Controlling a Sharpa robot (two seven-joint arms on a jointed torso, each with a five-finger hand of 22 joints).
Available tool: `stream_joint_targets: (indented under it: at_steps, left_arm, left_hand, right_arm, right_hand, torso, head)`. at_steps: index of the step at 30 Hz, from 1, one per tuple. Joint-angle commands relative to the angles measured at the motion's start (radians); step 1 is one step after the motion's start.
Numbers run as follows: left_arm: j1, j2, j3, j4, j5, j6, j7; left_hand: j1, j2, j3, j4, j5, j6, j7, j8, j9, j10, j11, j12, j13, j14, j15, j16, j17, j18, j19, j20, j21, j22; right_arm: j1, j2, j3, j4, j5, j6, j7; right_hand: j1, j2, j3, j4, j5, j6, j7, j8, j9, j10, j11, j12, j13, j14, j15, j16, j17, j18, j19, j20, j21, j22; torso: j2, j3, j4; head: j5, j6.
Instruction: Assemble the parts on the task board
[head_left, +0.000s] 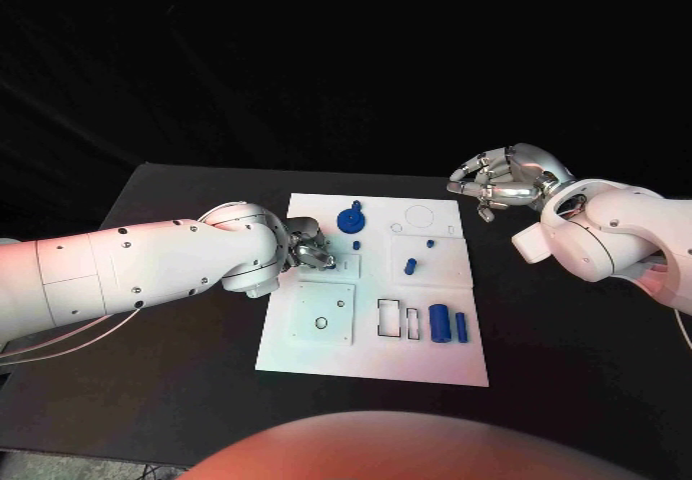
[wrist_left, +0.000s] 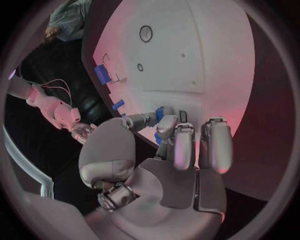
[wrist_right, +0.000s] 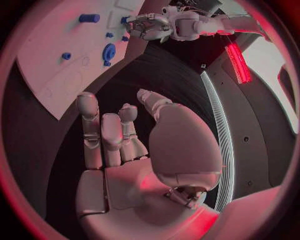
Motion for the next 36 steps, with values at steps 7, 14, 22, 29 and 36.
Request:
stream_joint_targets:
  at_steps: [7,14,22,29,36]
  left_arm:
    - [-0.002,0.005,-0.001,-0.004,0.014,0.018,-0.001]
    - [-0.002,0.006,-0.001,-0.008,0.017,0.019,-0.004]
    - [-0.002,0.006,-0.001,-0.011,0.019,0.02,-0.006]
    - [-0.002,0.006,-0.001,-0.012,0.02,0.019,-0.008]
    - [-0.002,0.006,-0.001,-0.014,0.021,0.018,-0.009]
  left_hand:
    - [-0.017,0.001,0.034,-0.039,-0.007,0.007,-0.012,0.002,-0.007,0.005,-0.005,0.005,0.002,0.077,-0.005,-0.005,0.171,-0.011,-0.001,-0.007,0.006,0.002]
    - [-0.026,-0.002,0.02,-0.027,-0.01,0.008,-0.012,0.002,-0.012,0.004,-0.005,0.006,0.002,0.077,-0.005,-0.005,0.171,-0.011,-0.001,-0.007,0.005,0.001]
    - [-0.046,-0.008,-0.027,0.005,-0.013,0.014,-0.011,0.002,-0.022,0.003,-0.005,0.008,0.003,0.077,-0.005,-0.005,0.172,-0.011,0.0,-0.007,0.004,0.003]
    - [-0.058,-0.01,-0.073,0.036,-0.016,0.018,-0.011,0.002,-0.032,0.002,-0.004,0.009,0.004,0.077,-0.004,-0.005,0.172,-0.011,0.0,-0.007,0.004,0.003]
    - [-0.063,-0.012,-0.098,0.052,-0.018,0.019,-0.01,0.002,-0.037,0.002,-0.003,0.01,0.004,0.077,-0.004,-0.005,0.172,-0.012,0.001,-0.007,0.003,0.003]
  right_arm:
    - [0.0,0.001,0.0,0.0,-0.007,0.011,-0.001]
    - [0.0,0.0,0.0,0.001,-0.007,0.011,-0.001]
    - [0.0,0.0,0.0,0.001,-0.007,0.012,-0.001]
    - [0.0,0.0,0.0,0.001,-0.007,0.012,0.0]
    - [0.0,0.0,0.0,0.001,-0.007,0.012,-0.001]
  right_hand:
    - [-0.002,-0.006,0.0,0.004,0.005,-0.004,0.001,-0.001,-0.001,-0.006,0.001,-0.003,-0.001,-0.007,0.003,-0.004,-0.001,-0.002,-0.007,0.0,-0.002,0.001]
    - [-0.002,-0.007,0.001,0.005,0.005,-0.005,0.001,-0.001,-0.001,-0.007,0.001,-0.005,-0.003,-0.008,0.003,-0.005,-0.003,-0.001,-0.01,0.001,-0.005,-0.001]
    - [-0.002,-0.008,0.001,0.006,0.005,-0.005,0.001,-0.001,-0.002,-0.008,0.002,-0.007,-0.004,-0.009,0.004,-0.006,-0.004,0.0,-0.011,0.001,-0.006,-0.002]
    - [-0.003,-0.009,0.0,0.007,0.004,-0.005,0.001,-0.001,-0.002,-0.008,0.002,-0.006,-0.003,-0.009,0.004,-0.006,-0.005,0.0,-0.012,0.001,-0.006,-0.003]
    - [-0.004,-0.009,0.0,0.007,0.003,-0.006,0.001,-0.001,-0.002,-0.008,0.002,-0.007,-0.004,-0.009,0.004,-0.006,-0.005,0.0,-0.013,0.001,-0.007,-0.003]
  torso:
    - [0.0,-0.0004,0.0004]
    - [0.0,-0.0004,0.0005]
    - [0.0,-0.0002,0.0003]
    - [0.0,-0.0003,0.0004]
    - [0.0,-0.0004,0.0006]
  head:
    - [0.0,0.0]
    - [0.0,0.0]
    - [-0.001,0.0]
    - [-0.001,0.0]
    - [-0.001,0.0]
